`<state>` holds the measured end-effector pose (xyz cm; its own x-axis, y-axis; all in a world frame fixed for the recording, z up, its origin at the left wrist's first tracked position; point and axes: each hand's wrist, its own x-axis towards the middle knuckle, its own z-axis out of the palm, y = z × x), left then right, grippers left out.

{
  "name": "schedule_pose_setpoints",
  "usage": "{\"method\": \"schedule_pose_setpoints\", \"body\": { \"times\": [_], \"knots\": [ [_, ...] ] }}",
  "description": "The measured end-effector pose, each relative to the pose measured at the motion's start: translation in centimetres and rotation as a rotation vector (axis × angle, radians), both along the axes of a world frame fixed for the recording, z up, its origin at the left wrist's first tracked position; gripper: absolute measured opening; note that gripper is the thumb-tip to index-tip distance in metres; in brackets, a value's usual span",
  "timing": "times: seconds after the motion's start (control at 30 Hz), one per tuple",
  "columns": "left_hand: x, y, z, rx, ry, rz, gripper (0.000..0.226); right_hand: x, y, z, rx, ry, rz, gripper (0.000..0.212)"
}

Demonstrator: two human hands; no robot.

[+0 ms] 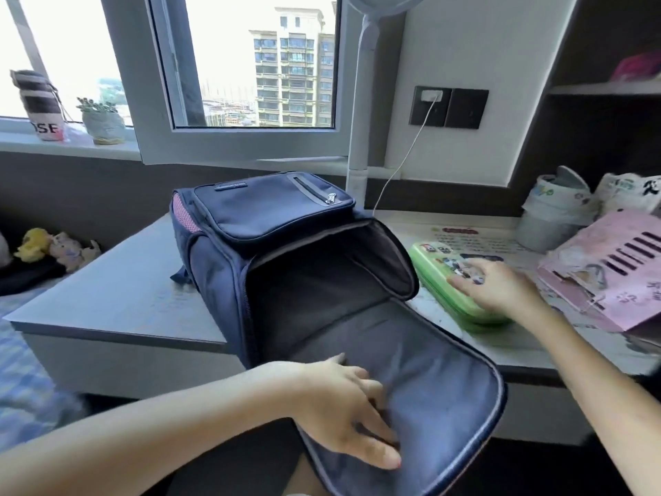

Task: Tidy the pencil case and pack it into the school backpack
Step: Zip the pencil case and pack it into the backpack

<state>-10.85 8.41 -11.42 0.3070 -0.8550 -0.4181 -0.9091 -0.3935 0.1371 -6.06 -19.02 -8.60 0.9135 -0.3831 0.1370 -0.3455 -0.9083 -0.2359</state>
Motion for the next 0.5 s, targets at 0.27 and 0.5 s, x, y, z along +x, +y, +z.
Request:
{"method": "schedule_pose_setpoints", "body": {
  "times": [0.27,0.5],
  "knots": [
    [2.7,-0.2,1.0,-0.374,-0.18,0.049,0.037,3.8,-1.1,-4.0,-0.154,0.165,-0.104,0.096],
    [9.3,4.5,4.1,-0.52,-1.039,0.531,0.086,0.0,-1.0,-1.1,0.407,-0.24,-0.065,0.08]
  ]
}}
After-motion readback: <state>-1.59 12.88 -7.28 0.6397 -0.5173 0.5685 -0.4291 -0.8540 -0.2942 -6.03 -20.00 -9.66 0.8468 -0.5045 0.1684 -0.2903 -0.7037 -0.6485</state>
